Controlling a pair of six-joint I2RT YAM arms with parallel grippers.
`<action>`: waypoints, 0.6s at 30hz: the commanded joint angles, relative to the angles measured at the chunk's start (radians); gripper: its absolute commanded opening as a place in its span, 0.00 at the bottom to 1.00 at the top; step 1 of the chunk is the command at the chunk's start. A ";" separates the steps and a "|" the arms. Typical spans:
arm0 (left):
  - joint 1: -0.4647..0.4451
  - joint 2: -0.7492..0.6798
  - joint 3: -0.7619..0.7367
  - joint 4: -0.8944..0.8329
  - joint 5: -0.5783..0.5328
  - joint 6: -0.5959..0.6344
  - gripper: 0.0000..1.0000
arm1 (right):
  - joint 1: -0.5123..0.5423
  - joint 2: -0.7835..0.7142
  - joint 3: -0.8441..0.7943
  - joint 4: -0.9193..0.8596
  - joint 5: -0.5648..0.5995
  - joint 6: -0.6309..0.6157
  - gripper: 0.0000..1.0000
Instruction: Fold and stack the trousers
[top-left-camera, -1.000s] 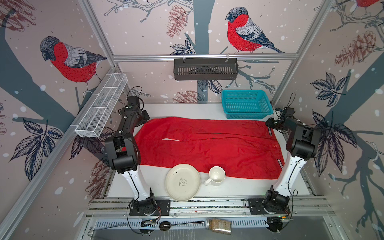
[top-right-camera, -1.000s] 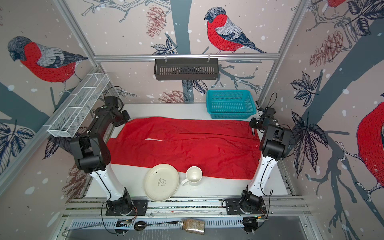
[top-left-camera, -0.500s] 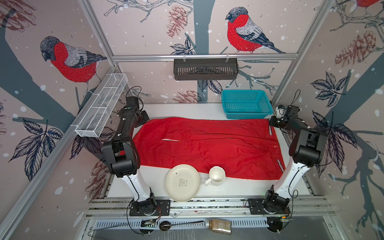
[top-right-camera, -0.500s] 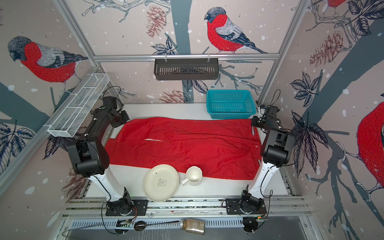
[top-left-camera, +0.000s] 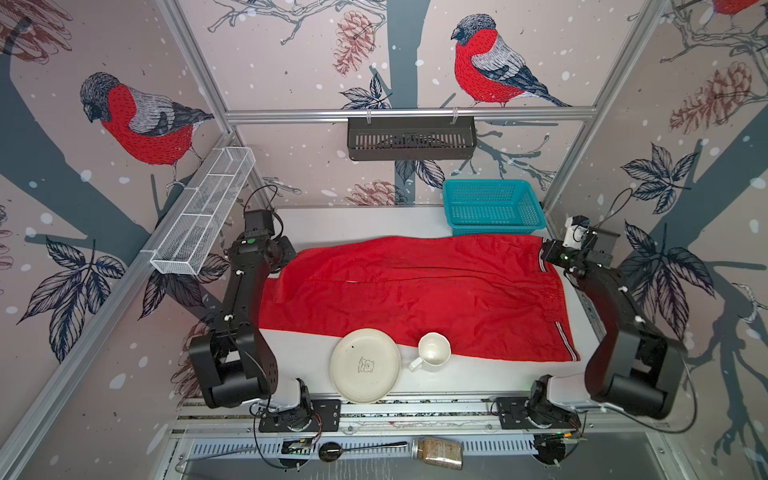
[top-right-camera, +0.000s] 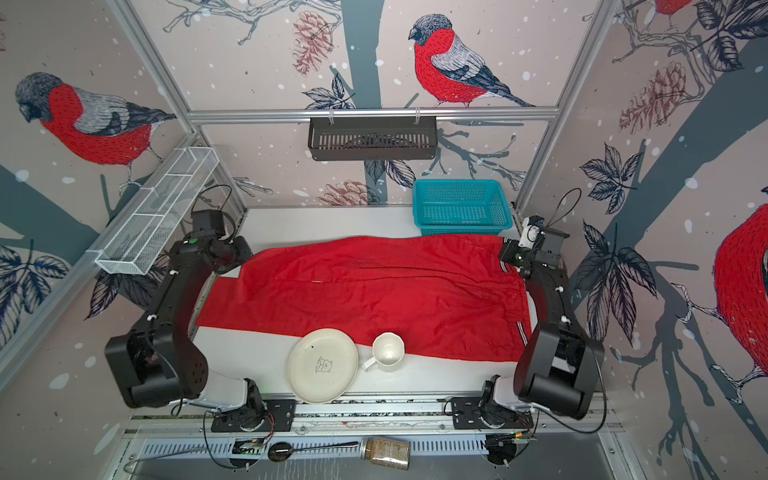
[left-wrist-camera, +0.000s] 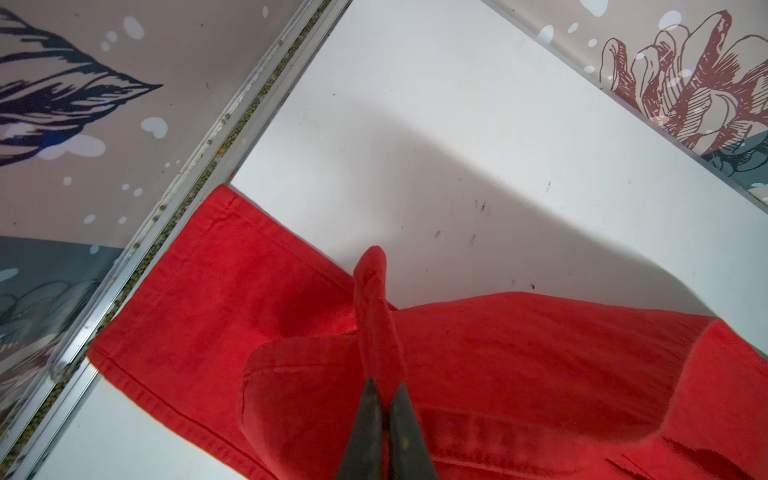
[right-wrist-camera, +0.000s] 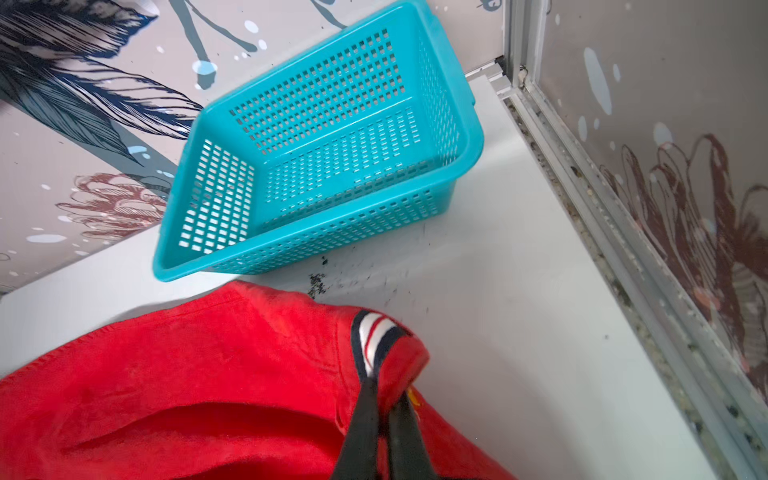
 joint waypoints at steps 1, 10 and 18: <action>0.000 -0.049 -0.084 0.026 0.020 -0.018 0.00 | 0.014 -0.147 -0.105 0.012 -0.026 0.121 0.02; -0.008 -0.112 -0.365 0.103 0.177 -0.053 0.00 | 0.096 -0.467 -0.426 -0.113 0.016 0.254 0.02; -0.019 -0.054 -0.518 0.226 0.262 -0.107 0.00 | 0.245 -0.422 -0.600 -0.030 0.098 0.351 0.02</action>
